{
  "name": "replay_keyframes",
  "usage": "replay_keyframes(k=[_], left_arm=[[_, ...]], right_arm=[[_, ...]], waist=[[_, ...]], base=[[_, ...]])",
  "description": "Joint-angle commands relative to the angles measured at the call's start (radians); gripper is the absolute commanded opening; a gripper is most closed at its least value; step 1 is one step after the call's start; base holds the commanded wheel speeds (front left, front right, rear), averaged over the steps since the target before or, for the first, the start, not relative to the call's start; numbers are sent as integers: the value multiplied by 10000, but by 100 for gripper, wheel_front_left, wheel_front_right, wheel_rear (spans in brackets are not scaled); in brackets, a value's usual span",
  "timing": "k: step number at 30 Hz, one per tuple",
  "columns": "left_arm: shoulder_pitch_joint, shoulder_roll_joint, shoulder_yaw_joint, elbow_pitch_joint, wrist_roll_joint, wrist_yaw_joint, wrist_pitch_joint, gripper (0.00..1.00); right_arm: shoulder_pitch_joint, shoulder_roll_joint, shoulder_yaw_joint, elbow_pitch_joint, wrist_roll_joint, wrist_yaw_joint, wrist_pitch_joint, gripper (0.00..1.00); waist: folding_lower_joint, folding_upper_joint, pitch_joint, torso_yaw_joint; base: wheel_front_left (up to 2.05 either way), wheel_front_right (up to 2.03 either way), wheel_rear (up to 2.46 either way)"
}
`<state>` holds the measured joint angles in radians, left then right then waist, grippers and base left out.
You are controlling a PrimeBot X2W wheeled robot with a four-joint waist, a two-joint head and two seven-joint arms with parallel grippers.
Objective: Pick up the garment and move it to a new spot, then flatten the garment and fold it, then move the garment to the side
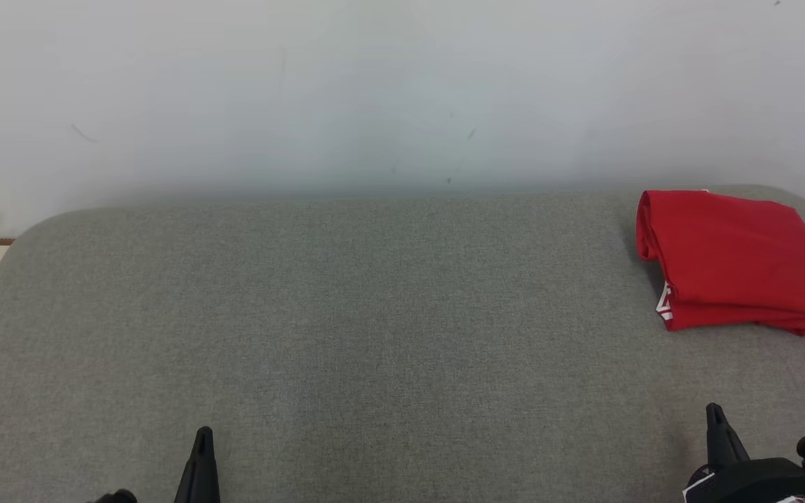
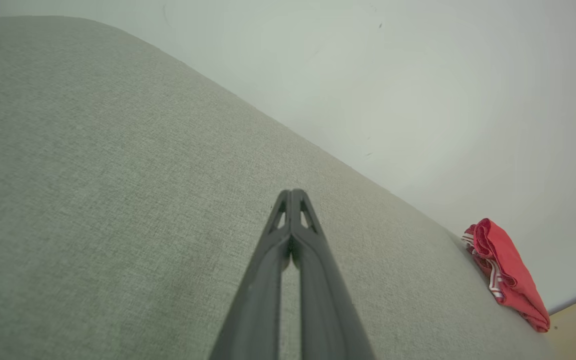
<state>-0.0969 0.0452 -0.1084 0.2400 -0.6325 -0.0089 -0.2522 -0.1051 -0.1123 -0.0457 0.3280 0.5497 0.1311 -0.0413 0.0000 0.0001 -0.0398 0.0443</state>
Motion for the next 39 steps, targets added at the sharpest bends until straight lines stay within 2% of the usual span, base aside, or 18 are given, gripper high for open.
replay_keyframes(k=[1,22,39], left_arm=[[-369,45,-74,-11,-340,-87,-59,0],[-1487,53,-952,990,-3738,-432,-74,0],[-2187,58,-1518,1621,-5859,-638,-85,0]], right_arm=[[-322,-120,-166,-53,289,-1,100,0],[-1120,-320,-1556,662,3150,-2,1435,0],[-1615,-459,-2403,1124,4982,-2,2265,0]], waist=[[0,-1,6,-4],[0,-1,136,-102],[0,-1,236,-177]], base=[[0,0,0],[0,0,0],[0,0,0]])
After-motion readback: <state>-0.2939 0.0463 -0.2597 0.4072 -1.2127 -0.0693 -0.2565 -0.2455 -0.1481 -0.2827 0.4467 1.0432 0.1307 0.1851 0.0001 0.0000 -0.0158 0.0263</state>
